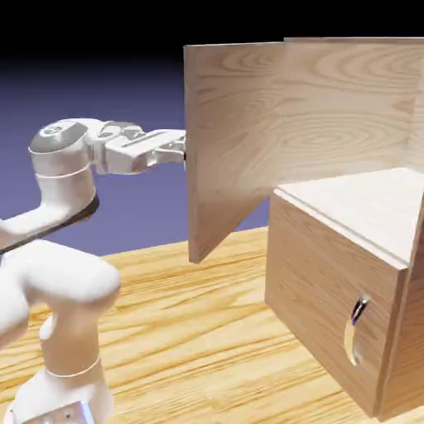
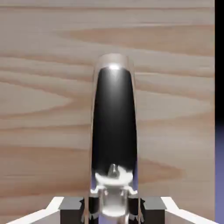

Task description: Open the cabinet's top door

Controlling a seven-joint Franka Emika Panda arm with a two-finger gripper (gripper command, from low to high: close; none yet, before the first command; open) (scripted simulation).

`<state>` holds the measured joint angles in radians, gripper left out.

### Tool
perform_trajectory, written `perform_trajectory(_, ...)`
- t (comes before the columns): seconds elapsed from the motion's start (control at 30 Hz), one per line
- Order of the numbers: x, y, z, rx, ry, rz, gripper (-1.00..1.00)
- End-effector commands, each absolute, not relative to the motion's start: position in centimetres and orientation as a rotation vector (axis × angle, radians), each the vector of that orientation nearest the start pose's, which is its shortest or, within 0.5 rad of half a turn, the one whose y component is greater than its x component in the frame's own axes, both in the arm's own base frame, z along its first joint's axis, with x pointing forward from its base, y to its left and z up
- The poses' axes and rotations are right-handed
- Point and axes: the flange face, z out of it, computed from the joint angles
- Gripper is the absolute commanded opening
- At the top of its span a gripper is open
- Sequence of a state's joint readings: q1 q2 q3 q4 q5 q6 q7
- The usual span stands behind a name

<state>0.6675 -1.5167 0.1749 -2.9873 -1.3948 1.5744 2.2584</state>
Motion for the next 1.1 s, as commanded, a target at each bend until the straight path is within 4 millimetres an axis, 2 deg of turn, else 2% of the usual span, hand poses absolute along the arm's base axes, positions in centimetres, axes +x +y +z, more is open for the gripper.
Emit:
perform_trajectory(0.0,15.9,5.0,55.8,-1.522,1.693,-2.273,-1.00)
perform_trajectory(0.2,14.4,9.8,55.7,-1.464,1.831,-2.318,-1.00)
perform_trajectory(0.27,13.9,10.6,55.7,-1.459,1.860,-2.313,-1.00)
perform_trajectory(0.5,13.4,10.3,56.0,-1.460,1.881,-2.296,-1.00)
perform_trajectory(0.77,14.1,9.8,55.9,-1.465,1.849,-2.310,-1.00)
perform_trajectory(1.07,14.2,11.2,56.0,-1.429,1.869,-2.349,-1.00)
